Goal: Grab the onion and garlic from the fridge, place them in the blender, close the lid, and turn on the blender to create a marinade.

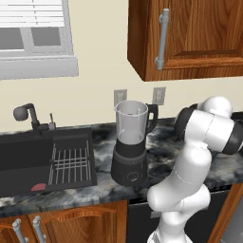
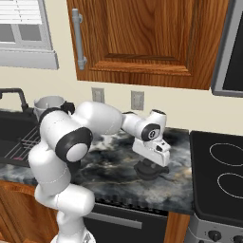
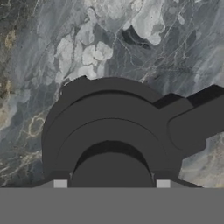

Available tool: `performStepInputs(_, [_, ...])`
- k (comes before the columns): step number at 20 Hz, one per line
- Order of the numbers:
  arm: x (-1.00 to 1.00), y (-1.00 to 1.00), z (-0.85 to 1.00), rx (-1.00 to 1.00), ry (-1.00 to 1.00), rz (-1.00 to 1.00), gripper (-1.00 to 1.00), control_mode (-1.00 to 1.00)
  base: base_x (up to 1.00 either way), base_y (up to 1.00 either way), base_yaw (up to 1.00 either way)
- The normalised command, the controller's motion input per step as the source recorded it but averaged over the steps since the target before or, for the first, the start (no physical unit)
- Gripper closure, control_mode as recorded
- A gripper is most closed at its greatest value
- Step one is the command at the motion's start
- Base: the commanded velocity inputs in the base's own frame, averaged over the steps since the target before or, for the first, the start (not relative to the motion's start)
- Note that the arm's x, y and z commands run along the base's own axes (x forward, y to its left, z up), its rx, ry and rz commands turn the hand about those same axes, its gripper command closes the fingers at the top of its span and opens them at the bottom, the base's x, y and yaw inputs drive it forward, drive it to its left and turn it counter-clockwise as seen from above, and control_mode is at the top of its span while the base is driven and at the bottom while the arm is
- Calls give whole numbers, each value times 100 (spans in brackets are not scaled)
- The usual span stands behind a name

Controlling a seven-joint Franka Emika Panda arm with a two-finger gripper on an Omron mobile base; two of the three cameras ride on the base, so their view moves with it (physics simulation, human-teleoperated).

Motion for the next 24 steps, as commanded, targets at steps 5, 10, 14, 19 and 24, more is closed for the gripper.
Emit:
performStepInputs(5, [-30,0,22,0,-5,-2,100,-100,0,0,0])
performStepInputs(10, [-39,0,65,0,-14,-6,100,-100,0,0,0])
performStepInputs(14, [-40,0,73,0,-16,-7,100,-100,0,0,0])
performStepInputs(19, [-50,0,65,0,-19,-7,100,-100,0,0,0])
performStepInputs(24, [-31,5,98,-3,-21,-9,100,-100,0,0,0])
